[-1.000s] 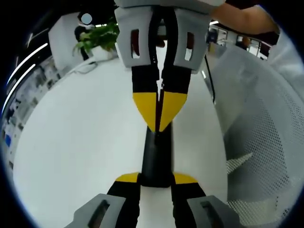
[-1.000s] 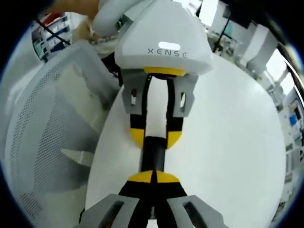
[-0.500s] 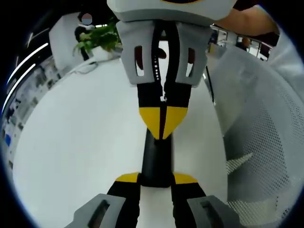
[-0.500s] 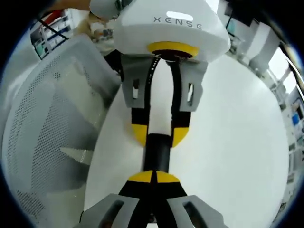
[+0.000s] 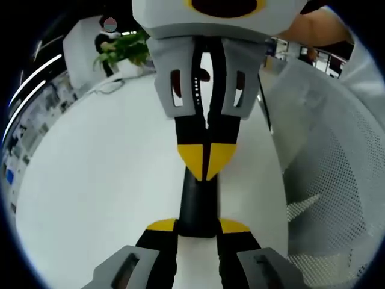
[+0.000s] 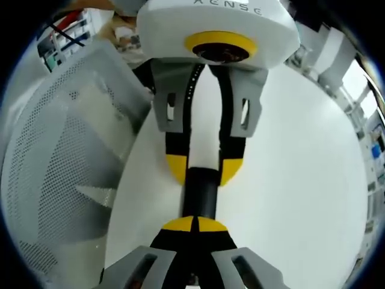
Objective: Press the specified remote control buttons in sequence, fully releasing each button before pressing the next.
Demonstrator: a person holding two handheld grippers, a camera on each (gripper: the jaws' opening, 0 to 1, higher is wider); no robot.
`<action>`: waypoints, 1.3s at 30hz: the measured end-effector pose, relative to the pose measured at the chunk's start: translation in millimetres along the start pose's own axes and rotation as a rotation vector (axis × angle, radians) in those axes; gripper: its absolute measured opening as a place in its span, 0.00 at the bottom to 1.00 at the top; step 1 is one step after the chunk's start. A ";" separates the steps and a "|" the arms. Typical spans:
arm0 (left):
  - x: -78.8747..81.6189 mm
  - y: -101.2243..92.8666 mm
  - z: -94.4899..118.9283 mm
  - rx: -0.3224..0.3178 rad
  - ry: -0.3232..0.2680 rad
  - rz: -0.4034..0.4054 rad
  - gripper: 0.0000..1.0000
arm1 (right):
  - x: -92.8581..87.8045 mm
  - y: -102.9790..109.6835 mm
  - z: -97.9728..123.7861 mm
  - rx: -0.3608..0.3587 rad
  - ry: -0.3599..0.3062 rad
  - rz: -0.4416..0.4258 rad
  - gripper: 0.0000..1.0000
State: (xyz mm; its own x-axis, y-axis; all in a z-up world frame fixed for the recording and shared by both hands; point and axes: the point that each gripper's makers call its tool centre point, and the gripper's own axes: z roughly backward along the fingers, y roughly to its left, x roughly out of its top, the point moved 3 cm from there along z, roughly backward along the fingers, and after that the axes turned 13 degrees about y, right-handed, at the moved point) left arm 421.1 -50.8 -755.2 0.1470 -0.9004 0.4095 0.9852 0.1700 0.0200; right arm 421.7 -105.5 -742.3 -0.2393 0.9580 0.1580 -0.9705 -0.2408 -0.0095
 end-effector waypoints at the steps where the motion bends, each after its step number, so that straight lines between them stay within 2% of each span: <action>1: 0.0 0.0 0.0 0.000 0.000 0.000 0.24 | 0.0 0.1 -0.5 0.001 0.000 0.001 0.00; 26: -0.2 0.7 -0.9 -0.002 -0.008 0.000 0.24 | -0.4 -1.4 -4.0 0.018 0.028 -0.017 0.00; 36: -0.2 1.2 -1.1 0.000 -0.003 -0.003 0.24 | -0.4 -1.9 -4.1 0.013 0.031 -0.019 0.00; 39: -0.3 1.1 -0.9 0.001 -0.002 -0.003 0.24 | -1.4 -2.4 -3.5 0.020 0.013 -0.034 0.00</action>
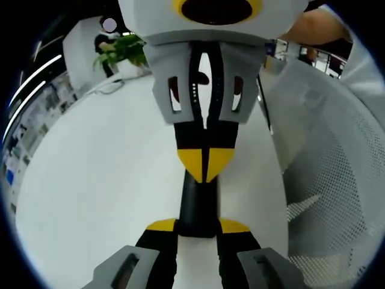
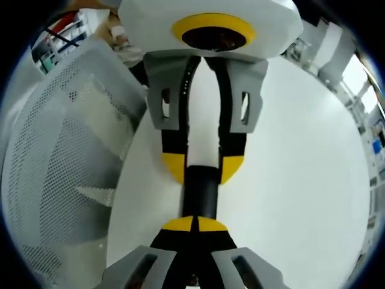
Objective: Press the specified remote control buttons in sequence, fully releasing each button before pressing the next.
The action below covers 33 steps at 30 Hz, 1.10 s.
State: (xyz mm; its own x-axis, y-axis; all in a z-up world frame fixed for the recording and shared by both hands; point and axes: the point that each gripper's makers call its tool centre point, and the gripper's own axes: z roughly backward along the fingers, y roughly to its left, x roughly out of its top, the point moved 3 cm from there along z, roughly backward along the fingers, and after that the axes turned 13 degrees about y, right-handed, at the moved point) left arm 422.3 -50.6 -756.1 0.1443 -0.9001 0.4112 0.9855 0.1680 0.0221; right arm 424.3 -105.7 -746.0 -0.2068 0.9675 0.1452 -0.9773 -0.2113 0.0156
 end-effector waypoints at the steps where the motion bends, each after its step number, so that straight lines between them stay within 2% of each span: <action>1: 0.0 0.0 0.1 0.000 0.000 0.000 0.24 | -0.4 -0.1 0.2 0.002 -0.006 -0.006 0.00; 9: 0.2 -0.5 0.3 0.000 0.001 0.000 0.24 | 0.8 2.3 0.6 -0.013 -0.005 0.025 0.00; 17: 1.0 -1.1 0.6 0.003 0.007 -0.001 0.24 | 3.5 2.1 9.4 -0.027 -0.032 0.018 0.00; 33: 1.4 -1.9 0.8 0.003 0.012 -0.003 0.24 | 3.8 3.3 17.0 -0.039 -0.041 0.030 0.00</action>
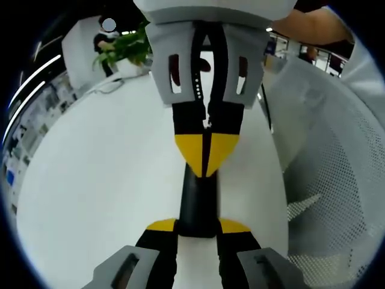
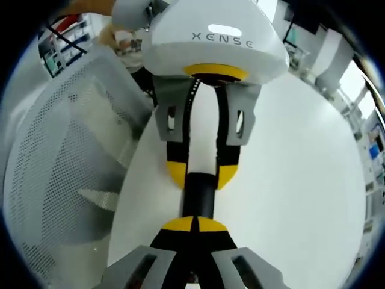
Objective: Press the specified remote control buttons in sequence, fully releasing each button before pressing the next.
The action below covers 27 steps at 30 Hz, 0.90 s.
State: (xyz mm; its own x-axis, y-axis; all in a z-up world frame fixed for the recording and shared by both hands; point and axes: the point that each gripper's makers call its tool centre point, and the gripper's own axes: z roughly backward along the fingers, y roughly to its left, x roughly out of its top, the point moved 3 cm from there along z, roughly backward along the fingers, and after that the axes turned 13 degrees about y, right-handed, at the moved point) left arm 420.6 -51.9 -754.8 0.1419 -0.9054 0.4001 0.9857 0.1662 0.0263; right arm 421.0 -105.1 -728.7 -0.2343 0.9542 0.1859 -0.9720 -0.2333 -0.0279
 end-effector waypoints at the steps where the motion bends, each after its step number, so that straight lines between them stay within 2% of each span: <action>1: -0.1 0.1 0.0 0.000 0.000 0.000 0.24 | 0.2 -0.5 1.0 -0.003 -0.006 0.002 0.00; 15: -0.6 0.6 0.2 0.001 0.001 0.000 0.24 | -1.7 -1.3 8.4 -0.014 -0.065 -0.014 0.02; 27: -1.7 1.6 -0.1 0.005 -0.006 0.007 0.24 | -6.9 -2.7 14.9 -0.059 -0.163 -0.063 0.20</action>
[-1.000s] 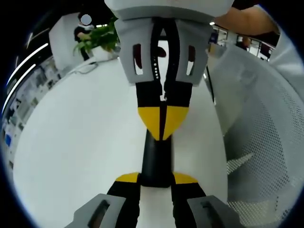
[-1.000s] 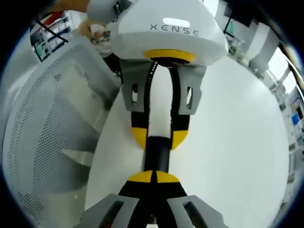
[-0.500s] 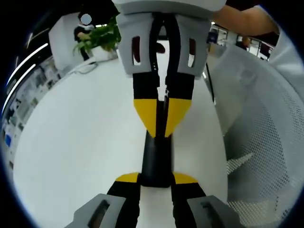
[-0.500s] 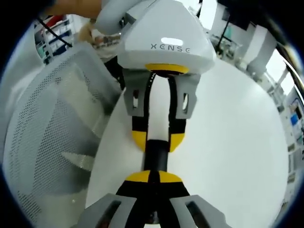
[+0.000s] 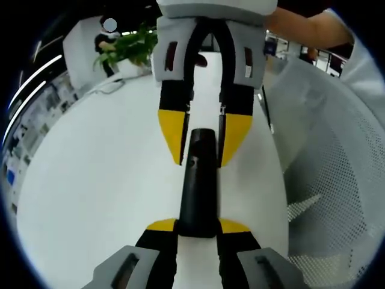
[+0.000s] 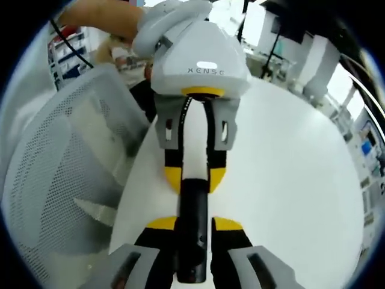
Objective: Press the specified remote control buttons in sequence, fully releasing each button before pressing the next.
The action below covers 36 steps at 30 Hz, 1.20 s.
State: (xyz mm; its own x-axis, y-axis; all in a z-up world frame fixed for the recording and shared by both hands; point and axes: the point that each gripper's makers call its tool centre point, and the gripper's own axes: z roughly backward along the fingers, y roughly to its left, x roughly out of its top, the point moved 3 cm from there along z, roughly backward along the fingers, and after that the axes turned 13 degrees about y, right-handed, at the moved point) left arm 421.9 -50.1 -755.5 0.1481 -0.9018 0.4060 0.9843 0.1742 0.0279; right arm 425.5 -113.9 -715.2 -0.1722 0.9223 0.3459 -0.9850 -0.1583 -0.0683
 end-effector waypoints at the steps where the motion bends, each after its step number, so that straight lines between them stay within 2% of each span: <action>1: -0.1 0.1 0.0 0.000 0.000 -0.001 0.24 | -0.4 -0.2 0.6 -0.002 -0.009 -0.008 0.21; 9: -0.2 0.5 0.1 0.003 0.001 -0.004 0.24 | -2.0 1.4 8.9 -0.007 -0.104 -0.059 0.31; 20: -0.1 0.6 0.1 0.007 -0.003 -0.004 0.24 | -22.5 -5.2 20.3 -0.058 -0.175 -0.131 0.37; 28: 0.2 0.1 0.5 0.012 -0.006 -0.001 0.24 | -43.1 -8.9 27.1 -0.104 -0.200 -0.180 0.38; 36: 0.6 -0.8 1.3 0.014 -0.011 0.003 0.24 | -62.9 -4.1 24.3 -0.100 -0.195 -0.222 0.38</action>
State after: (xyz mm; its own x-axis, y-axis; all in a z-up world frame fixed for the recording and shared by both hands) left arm 421.1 -50.2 -754.1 0.1496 -0.8967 0.4165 0.9824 0.1823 0.0397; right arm 440.2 -179.9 -713.9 0.0394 0.8439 0.5351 -0.9947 0.0842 -0.0596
